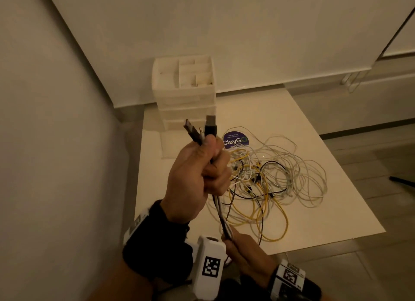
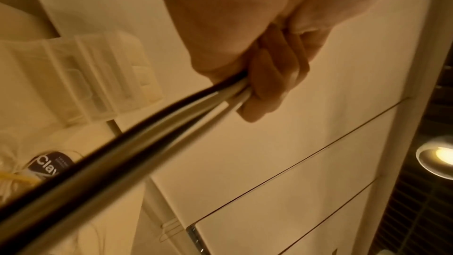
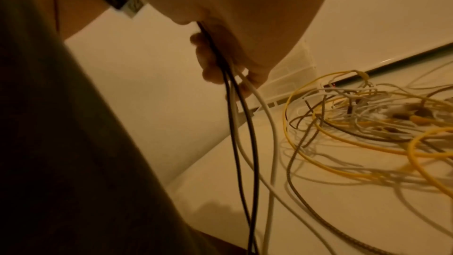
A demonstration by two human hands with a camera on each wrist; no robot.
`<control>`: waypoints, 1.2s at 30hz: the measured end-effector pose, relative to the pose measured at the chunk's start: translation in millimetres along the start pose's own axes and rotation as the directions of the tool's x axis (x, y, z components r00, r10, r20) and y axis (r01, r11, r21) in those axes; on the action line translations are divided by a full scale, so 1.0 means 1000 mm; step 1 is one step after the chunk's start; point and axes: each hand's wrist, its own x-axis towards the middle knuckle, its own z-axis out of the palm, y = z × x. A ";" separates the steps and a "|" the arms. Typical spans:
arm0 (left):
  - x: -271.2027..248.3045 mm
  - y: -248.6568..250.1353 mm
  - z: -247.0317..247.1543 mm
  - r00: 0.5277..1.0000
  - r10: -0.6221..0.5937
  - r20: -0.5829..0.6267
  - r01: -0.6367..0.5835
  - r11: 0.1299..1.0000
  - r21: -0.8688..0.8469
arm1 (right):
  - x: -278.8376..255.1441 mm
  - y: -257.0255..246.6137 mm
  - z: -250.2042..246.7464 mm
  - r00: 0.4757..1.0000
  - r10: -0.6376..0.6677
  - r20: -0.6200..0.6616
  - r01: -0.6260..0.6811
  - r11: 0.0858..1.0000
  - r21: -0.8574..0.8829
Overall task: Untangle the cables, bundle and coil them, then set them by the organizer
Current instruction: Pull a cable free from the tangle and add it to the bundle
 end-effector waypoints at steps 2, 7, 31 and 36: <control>0.002 0.000 0.000 1.000 -0.006 0.023 0.006 1.000 -0.028 | -0.002 0.009 0.002 0.999 0.035 0.025 -0.035 0.999 -0.033; 0.008 -0.020 0.005 0.998 -0.008 0.057 0.007 1.000 0.016 | 0.002 0.014 -0.007 0.991 0.111 0.081 -0.102 0.988 -0.114; 0.052 -0.059 0.015 0.939 0.007 -0.345 0.027 0.995 0.094 | 0.013 0.150 -0.121 0.644 0.719 -0.260 -0.754 0.538 -0.378; 0.064 -0.067 0.018 0.930 0.043 -0.365 0.022 0.985 0.173 | 0.009 0.086 -0.155 0.697 0.716 -0.049 -0.580 0.602 0.549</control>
